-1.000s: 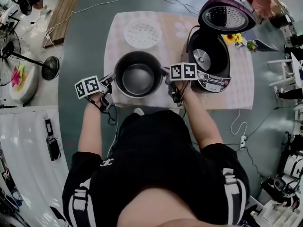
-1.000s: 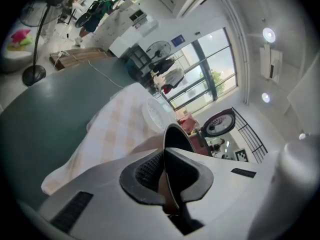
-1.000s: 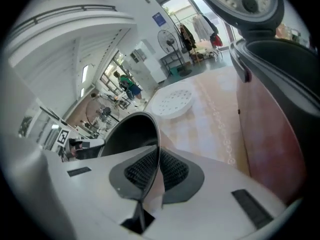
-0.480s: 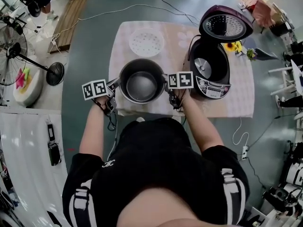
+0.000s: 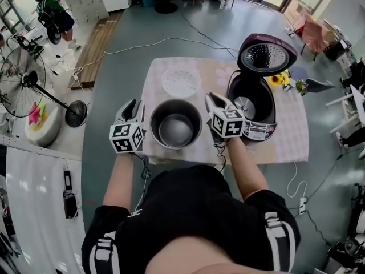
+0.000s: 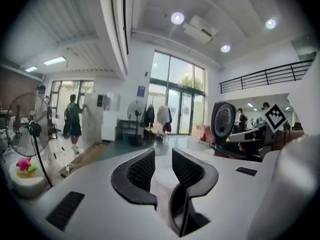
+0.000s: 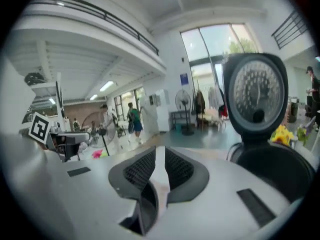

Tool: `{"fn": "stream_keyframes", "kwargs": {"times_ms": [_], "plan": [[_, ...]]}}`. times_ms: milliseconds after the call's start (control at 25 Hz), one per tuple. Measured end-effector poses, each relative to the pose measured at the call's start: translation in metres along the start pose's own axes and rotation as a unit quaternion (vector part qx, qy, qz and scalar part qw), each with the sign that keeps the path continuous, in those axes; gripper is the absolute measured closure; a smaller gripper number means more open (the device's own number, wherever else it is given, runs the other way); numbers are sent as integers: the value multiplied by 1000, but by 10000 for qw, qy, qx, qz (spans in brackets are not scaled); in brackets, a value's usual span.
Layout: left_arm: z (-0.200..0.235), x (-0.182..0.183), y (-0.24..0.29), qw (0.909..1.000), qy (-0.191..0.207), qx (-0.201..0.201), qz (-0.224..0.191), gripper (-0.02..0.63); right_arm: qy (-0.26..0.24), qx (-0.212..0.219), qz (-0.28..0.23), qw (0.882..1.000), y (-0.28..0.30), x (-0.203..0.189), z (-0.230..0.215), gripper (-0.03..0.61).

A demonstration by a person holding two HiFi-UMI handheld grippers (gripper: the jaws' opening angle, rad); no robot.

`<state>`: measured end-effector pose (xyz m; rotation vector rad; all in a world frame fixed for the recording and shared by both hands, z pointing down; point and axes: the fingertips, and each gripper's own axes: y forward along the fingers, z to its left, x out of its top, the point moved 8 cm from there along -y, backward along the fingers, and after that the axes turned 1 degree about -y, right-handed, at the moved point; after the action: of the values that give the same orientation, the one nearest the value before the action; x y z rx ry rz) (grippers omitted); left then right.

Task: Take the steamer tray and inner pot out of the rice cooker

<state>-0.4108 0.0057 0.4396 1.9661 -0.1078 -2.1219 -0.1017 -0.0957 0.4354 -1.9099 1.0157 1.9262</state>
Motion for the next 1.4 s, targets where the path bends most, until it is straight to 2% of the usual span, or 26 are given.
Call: {"fn": "stream_keyframes", "kwargs": {"times_ms": [80, 160, 280, 360, 400, 480, 640, 880, 1040, 1400], "plan": [[-9, 33, -9, 9987, 94, -37, -495, 520, -89, 12, -1301, 9915, -23, 42, 7, 541], [-19, 61, -21, 9959, 230, -92, -868, 528, -231, 22, -2344, 9719, -49, 74, 19, 541], [-41, 90, -38, 9899, 601, 72, -1283, 565, -752, -342, -3057, 9485, -80, 99, 34, 543], [-59, 96, -45, 9852, 821, 197, -1490, 609, -965, -489, -3294, 9380, -94, 98, 40, 581], [-68, 95, -47, 9836, 890, 199, -1554, 611, -905, -421, -3349, 9370, -98, 92, 41, 581], [-83, 86, -48, 9831, 917, 122, -1581, 612, -638, -262, -3224, 9441, -99, 74, 43, 581], [-97, 73, -45, 9852, 852, -140, -1482, 612, -472, -423, -2732, 9599, -95, 50, 44, 581], [-95, 72, -39, 9876, 749, -216, -1364, 612, -377, -611, -2613, 9626, -94, 53, 36, 581], [-92, 68, -41, 9882, 752, -169, -1321, 612, -554, -680, -2583, 9621, -95, 49, 38, 581], [-85, 62, -39, 9911, 503, -189, -1219, 612, -468, -629, -2412, 9673, -89, 44, 40, 581]]}}
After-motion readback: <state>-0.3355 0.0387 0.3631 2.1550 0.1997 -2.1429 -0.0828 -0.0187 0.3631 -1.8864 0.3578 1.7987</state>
